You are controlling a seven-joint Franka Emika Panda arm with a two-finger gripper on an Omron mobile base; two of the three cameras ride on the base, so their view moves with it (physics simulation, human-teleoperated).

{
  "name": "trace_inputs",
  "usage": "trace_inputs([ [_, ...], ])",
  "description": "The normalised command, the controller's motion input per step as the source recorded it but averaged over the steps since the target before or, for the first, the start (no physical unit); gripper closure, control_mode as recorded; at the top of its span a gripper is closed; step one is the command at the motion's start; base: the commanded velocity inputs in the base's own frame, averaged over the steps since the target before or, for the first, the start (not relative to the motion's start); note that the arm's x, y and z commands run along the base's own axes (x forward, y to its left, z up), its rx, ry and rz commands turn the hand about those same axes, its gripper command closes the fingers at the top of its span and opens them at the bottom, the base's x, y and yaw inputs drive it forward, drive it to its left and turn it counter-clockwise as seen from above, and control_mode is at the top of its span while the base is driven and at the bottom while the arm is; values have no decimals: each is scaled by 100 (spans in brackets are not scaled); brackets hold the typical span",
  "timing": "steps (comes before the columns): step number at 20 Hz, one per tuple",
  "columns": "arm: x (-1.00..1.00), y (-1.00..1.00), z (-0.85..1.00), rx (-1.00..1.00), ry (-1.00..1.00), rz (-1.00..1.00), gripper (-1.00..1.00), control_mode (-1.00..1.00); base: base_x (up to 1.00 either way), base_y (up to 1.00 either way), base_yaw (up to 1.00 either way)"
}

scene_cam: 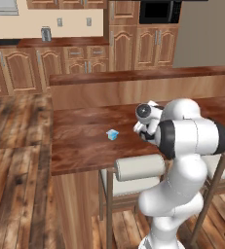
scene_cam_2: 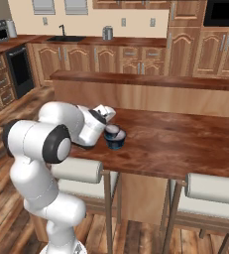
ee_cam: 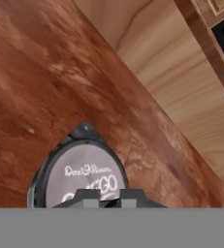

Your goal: Stack the yogurt containers by placing the smaller containers on top of the larger containers.

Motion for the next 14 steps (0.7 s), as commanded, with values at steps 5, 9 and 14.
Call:
trace_inputs([
  [5,21,0,-10,0,0,0,100,-100,0,0,0],
  [9,19,0,-13,0,0,0,100,-100,0,0,0],
  [14,17,0,-14,-3,0,0,100,-100,0,0,0],
])
